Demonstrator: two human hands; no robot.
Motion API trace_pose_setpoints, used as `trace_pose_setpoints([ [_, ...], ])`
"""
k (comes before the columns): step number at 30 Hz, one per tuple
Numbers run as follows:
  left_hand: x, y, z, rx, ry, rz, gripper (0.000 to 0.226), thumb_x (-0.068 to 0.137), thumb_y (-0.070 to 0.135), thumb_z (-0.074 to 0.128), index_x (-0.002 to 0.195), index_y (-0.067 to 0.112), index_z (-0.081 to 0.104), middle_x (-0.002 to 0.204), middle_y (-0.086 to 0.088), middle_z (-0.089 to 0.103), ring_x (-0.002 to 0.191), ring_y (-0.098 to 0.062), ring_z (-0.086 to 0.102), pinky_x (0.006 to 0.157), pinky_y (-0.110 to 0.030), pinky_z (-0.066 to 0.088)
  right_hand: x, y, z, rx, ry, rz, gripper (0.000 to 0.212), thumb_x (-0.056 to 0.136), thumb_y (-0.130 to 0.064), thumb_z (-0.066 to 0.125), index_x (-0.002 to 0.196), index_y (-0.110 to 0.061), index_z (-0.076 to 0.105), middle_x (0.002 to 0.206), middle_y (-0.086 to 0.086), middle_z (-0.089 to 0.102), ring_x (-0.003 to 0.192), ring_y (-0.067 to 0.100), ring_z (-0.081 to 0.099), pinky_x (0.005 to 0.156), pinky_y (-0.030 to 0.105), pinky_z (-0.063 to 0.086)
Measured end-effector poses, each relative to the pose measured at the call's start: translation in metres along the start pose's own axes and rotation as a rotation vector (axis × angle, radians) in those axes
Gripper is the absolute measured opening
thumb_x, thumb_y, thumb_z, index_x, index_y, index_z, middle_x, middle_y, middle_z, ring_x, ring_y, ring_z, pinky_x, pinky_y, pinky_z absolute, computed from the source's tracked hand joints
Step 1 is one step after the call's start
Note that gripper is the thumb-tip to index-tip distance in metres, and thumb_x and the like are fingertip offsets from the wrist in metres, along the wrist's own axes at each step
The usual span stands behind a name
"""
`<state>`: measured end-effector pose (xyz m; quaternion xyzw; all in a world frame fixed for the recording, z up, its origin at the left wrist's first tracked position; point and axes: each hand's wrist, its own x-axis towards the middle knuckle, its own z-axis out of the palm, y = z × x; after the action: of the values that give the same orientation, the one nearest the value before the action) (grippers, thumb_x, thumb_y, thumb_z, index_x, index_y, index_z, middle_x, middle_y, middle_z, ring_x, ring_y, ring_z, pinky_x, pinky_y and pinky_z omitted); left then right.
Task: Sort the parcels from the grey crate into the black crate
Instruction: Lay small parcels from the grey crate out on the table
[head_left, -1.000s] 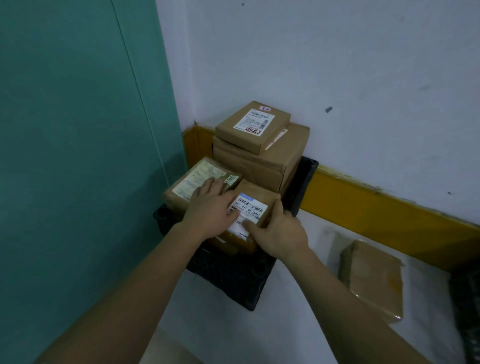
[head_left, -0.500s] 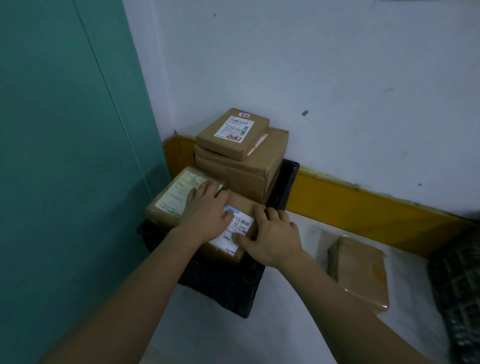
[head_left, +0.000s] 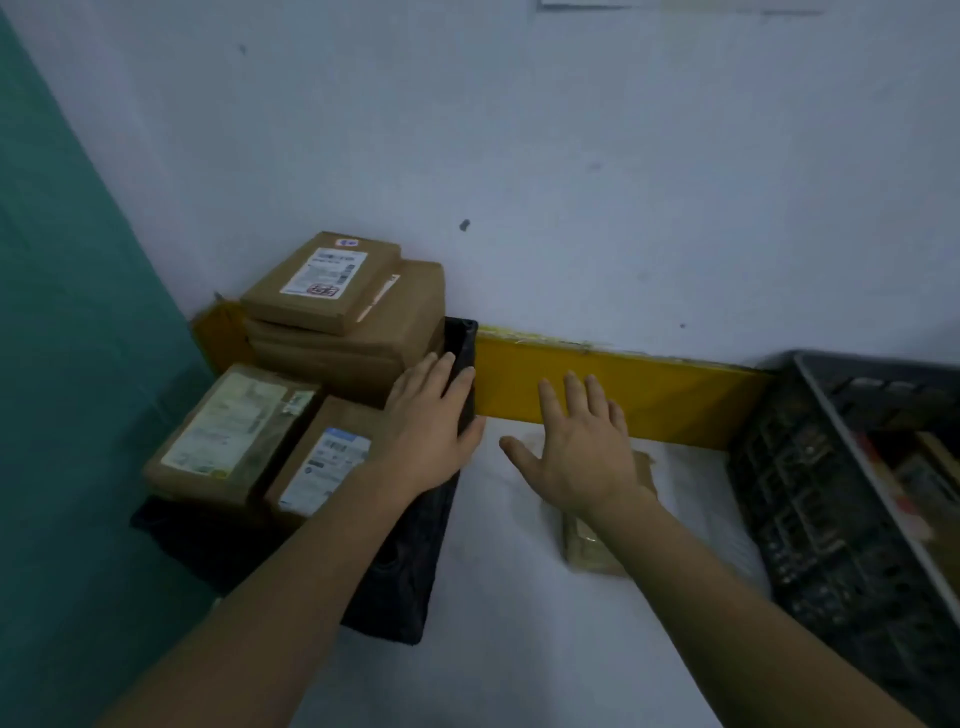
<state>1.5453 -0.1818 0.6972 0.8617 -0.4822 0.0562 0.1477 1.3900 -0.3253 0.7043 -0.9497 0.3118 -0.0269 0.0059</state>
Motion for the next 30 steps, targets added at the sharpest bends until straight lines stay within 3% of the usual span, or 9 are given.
trace_pose_setpoints([
  [6,0.045,0.095,0.015,0.074,-0.033,0.122,0.082,0.1,0.066,0.027,0.168,0.018,0.029,0.177,-0.012,0.017,0.163,-0.032,0.012,0.131,-0.051,0.015,-0.025,0.104,-0.012,0.014,0.025,0.137,0.105,0.092,-0.089,0.017,0.174,-0.024,0.012,0.181,0.012,0.006,0.167,0.038,-0.002,0.132,0.06,0.012],
  [11,0.075,0.198,0.038,0.041,-0.03,0.155,0.077,0.106,0.066,0.033,0.169,0.022,0.021,0.178,-0.008,0.011,0.164,-0.028,0.005,0.132,-0.05,0.01,-0.046,0.214,-0.023,0.018,0.012,0.195,0.101,0.096,-0.088,0.021,0.174,-0.024,0.008,0.182,0.011,0.002,0.167,0.037,-0.004,0.133,0.06,0.009],
  [19,0.105,0.35,0.093,-0.058,-0.117,0.243,0.077,0.106,0.067,0.033,0.169,0.024,0.021,0.178,-0.007,0.01,0.164,-0.027,0.004,0.132,-0.05,0.007,-0.088,0.388,-0.014,0.051,-0.004,0.335,0.094,0.097,-0.083,0.032,0.171,-0.026,0.017,0.179,0.011,0.015,0.166,0.037,0.007,0.132,0.06,0.014],
  [26,0.112,0.435,0.139,-0.087,-0.199,0.368,0.077,0.106,0.069,0.03,0.17,0.027,0.019,0.178,-0.005,0.01,0.164,-0.026,0.002,0.131,-0.048,0.006,-0.129,0.508,0.023,-0.102,-0.135,0.539,0.103,0.09,-0.09,0.029,0.171,-0.027,0.019,0.178,0.011,0.021,0.164,0.038,0.013,0.13,0.061,0.021],
  [30,0.113,0.465,0.157,-0.093,-0.211,0.451,0.076,0.106,0.067,0.031,0.169,0.025,0.023,0.177,-0.007,0.014,0.164,-0.028,0.006,0.131,-0.048,0.008,-0.154,0.555,0.037,-0.159,-0.206,0.624,0.105,0.09,-0.089,0.039,0.172,-0.028,0.013,0.179,0.011,0.018,0.165,0.039,0.011,0.131,0.059,0.019],
])
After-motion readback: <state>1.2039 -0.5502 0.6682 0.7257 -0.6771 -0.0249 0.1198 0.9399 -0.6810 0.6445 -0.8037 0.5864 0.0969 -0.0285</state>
